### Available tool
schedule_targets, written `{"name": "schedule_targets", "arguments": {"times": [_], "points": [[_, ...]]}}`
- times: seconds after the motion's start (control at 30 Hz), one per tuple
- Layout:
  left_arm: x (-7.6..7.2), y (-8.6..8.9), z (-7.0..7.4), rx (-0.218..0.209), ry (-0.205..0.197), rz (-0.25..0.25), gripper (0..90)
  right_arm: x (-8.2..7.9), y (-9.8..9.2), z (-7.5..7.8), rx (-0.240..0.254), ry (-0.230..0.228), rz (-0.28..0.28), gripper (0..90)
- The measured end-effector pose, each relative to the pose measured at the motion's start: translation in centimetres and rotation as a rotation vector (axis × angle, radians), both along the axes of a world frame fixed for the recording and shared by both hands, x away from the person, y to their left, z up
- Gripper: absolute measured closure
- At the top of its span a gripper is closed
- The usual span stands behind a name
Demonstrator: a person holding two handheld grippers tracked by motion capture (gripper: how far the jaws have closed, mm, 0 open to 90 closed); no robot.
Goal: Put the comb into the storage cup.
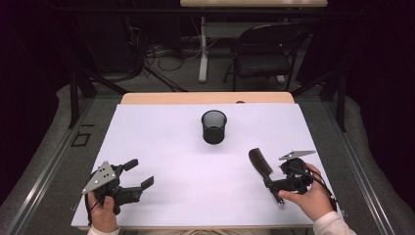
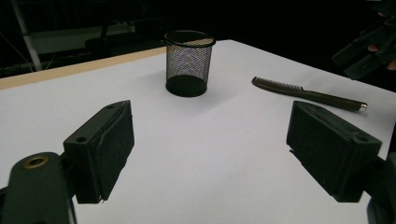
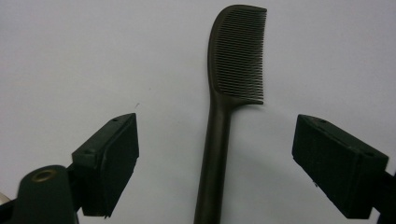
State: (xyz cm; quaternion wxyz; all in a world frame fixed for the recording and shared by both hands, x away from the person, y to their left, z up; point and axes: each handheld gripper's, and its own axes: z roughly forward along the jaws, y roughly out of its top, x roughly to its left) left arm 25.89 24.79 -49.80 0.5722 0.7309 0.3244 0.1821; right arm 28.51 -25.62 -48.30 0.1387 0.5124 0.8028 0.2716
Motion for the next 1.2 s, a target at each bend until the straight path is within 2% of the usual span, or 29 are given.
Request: {"name": "schedule_targets", "arguments": {"times": [0.07, 0.2, 0.33, 0.63, 0.73, 0.77, 0.8, 0.87, 0.9, 0.97, 1.03, 1.1, 1.2], "points": [[0.0, 0.0, 0.0, 0.000, 0.000, 0.000, 15.4, 0.3, 0.0, 0.3, -0.020, 0.017, -0.003, 14.7], [0.0, 0.0, 0.0, -0.001, 0.002, 0.000, 15.4, 0.8, 0.3, 0.7, -0.027, 0.017, 0.002, 14.7], [0.0, 0.0, 0.0, -0.002, 0.001, -0.002, 15.4, 1.1, 0.7, 0.9, -0.055, 0.046, 0.007, 14.8], [0.0, 0.0, -0.1, 0.001, 0.002, 0.000, 15.4, 2.5, 1.4, 0.7, -0.126, 0.153, -0.018, 14.9], [0.0, 0.0, -0.1, 0.000, 0.002, -0.003, 15.4, 3.0, 1.6, 0.7, -0.130, 0.202, -0.039, 15.2], [0.0, 0.0, -0.1, 0.000, 0.001, -0.003, 15.4, 3.1, 1.7, 0.6, -0.129, 0.226, -0.046, 15.3], [0.0, 0.0, -0.1, 0.000, 0.001, -0.004, 15.4, 3.4, 1.8, 0.6, -0.133, 0.263, -0.048, 19.3], [0.0, 0.0, -0.1, -0.001, 0.001, -0.002, 15.4, 3.5, 1.8, 0.5, -0.119, 0.270, -0.051, 21.3], [0.0, 0.0, -0.1, 0.001, 0.001, -0.003, 15.4, 3.7, 1.9, 0.4, -0.122, 0.292, -0.052, 22.7], [0.0, 0.0, -0.1, 0.000, 0.001, -0.003, 15.4, 3.9, 1.9, 0.3, -0.120, 0.308, -0.049, 23.4], [0.0, 0.0, -0.1, 0.000, 0.000, -0.003, 15.4, 4.1, 2.0, -0.1, -0.110, 0.311, -0.052, 24.0], [0.0, 0.0, -0.1, 0.000, 0.001, -0.003, 15.4, 4.3, 2.1, -0.1, -0.126, 0.338, -0.058, 26.1], [0.0, 0.0, -0.1, 0.000, 0.000, -0.004, 15.4, 4.5, 2.1, -0.3, -0.141, 0.346, -0.052, 29.5]]}}
